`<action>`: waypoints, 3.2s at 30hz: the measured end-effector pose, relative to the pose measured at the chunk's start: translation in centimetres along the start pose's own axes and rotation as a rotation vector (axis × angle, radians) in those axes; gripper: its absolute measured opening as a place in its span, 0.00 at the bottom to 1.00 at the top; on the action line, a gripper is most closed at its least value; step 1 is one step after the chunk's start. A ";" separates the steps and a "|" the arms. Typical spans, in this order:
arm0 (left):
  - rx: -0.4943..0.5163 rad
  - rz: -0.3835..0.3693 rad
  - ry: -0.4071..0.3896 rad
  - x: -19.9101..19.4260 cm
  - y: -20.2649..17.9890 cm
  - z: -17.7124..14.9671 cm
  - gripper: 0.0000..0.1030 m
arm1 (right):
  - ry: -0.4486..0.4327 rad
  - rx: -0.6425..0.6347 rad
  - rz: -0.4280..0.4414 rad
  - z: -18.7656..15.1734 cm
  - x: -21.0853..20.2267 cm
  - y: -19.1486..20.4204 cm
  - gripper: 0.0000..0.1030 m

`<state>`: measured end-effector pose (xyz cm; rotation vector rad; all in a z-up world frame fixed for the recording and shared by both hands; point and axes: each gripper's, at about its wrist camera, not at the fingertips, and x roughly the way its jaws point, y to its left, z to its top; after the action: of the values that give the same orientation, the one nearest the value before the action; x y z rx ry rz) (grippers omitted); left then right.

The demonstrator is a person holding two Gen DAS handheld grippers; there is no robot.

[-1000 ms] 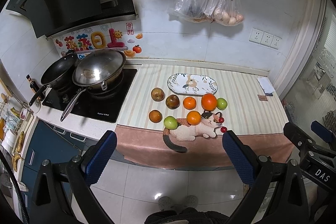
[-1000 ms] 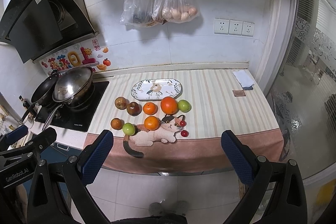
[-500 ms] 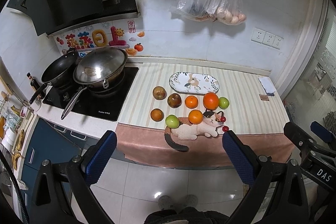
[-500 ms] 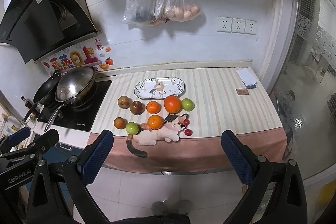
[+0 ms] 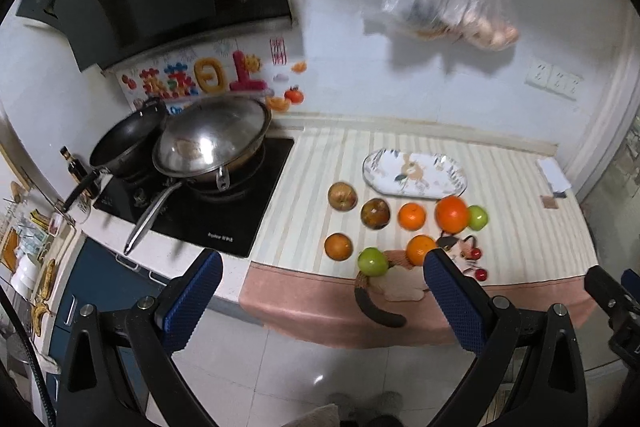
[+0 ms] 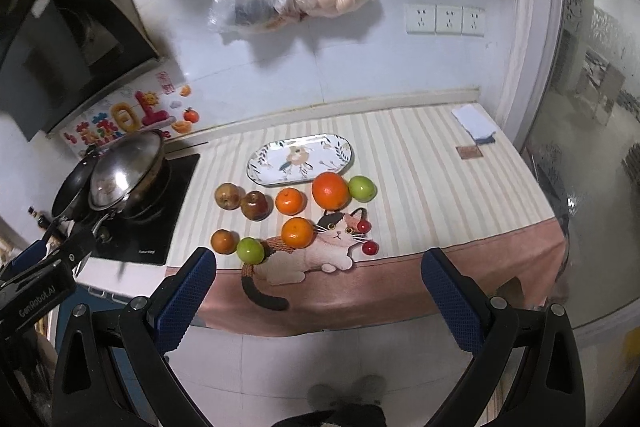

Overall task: Organize fruits
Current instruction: 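Lower the right tool onto the large orange while the left tool lowers onto the brown apple, then close the right tool on the large orange while the left tool grasps the brown apple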

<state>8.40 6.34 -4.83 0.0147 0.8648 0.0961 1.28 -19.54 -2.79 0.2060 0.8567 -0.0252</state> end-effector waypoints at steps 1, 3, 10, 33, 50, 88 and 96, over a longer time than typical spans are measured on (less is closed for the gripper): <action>0.000 -0.006 0.013 1.0 0.2 0.1 1.00 | 0.012 0.009 -0.008 0.2 1.1 0.1 1.00; 0.005 0.007 0.054 3.5 0.4 0.5 1.00 | 0.033 0.026 -0.003 0.5 3.4 0.0 1.00; 0.015 -0.015 0.246 13.0 -0.1 1.8 1.00 | 0.142 0.061 -0.016 1.9 13.0 -0.8 1.00; 0.030 -0.060 0.710 41.4 -11.0 6.5 0.98 | 0.552 -0.059 0.109 8.7 46.1 -3.1 0.96; 0.062 -0.089 0.765 44.3 -10.1 5.4 0.59 | 0.667 -0.283 0.011 8.5 51.8 1.6 0.78; 0.068 -0.078 0.759 43.6 -8.2 3.2 0.59 | 0.664 -0.110 0.054 8.2 53.2 2.1 0.84; 0.071 -0.077 0.752 44.5 -7.5 3.5 0.59 | 0.696 -0.349 -0.060 7.2 54.3 5.3 0.83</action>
<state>40.37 3.02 -36.69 0.0121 1.6190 -0.0059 42.80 -12.43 -38.20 -0.1543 1.5409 0.1477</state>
